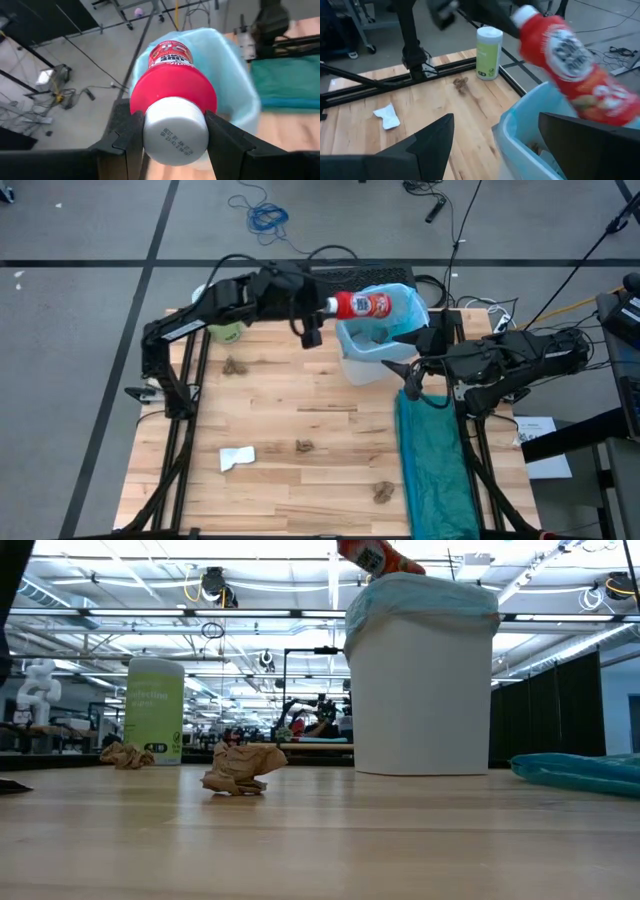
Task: Place trash/remove bag and relplace
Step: Put the red bottle into the trash bin, then put the top brown paper trash into the trash bin
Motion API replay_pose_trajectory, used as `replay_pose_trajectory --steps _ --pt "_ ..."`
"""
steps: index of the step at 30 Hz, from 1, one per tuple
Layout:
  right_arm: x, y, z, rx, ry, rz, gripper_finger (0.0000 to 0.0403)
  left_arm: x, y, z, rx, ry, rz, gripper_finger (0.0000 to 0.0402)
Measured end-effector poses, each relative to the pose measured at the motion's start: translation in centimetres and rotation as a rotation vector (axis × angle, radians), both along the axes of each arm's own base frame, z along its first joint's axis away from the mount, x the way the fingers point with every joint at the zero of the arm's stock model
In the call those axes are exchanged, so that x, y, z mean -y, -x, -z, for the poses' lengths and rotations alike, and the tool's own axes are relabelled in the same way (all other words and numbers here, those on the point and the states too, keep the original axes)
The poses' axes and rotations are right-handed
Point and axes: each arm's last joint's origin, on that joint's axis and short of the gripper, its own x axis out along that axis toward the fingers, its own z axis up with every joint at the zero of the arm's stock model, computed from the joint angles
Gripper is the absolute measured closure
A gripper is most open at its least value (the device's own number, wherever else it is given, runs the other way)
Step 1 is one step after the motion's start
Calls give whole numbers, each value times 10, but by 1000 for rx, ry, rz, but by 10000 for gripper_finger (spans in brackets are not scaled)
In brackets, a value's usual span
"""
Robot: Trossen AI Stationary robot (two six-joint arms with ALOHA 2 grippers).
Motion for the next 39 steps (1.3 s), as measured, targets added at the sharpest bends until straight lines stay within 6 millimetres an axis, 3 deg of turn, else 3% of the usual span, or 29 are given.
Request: replay_pose_trajectory --steps 3,10,14,20,23,25,30,34,39 --pt "0 1 2 -24 8 0 119 -10 -14 7 19 -22 -10 225" --pt "6 2 4 -53 11 28 119 -27 -35 27 -17 -37 -27 133" --pt "10 1 5 -60 18 41 119 -32 -41 32 -24 -42 -27 125" --pt "15 1 6 -86 41 58 119 -31 -31 20 -13 -115 -29 130" --pt "17 2 7 -102 50 62 119 -25 -14 8 -10 -116 -34 161" --pt "17 2 7 -109 56 60 119 -17 0 0 -13 -94 -30 204" --pt "14 2 7 -112 60 40 119 11 29 -8 -88 -8 19 373" --pt "12 2 7 -113 64 25 119 28 51 -7 -174 105 -1 397" --pt "8 3 7 -114 61 -9 119 49 71 4 -297 236 -57 400"
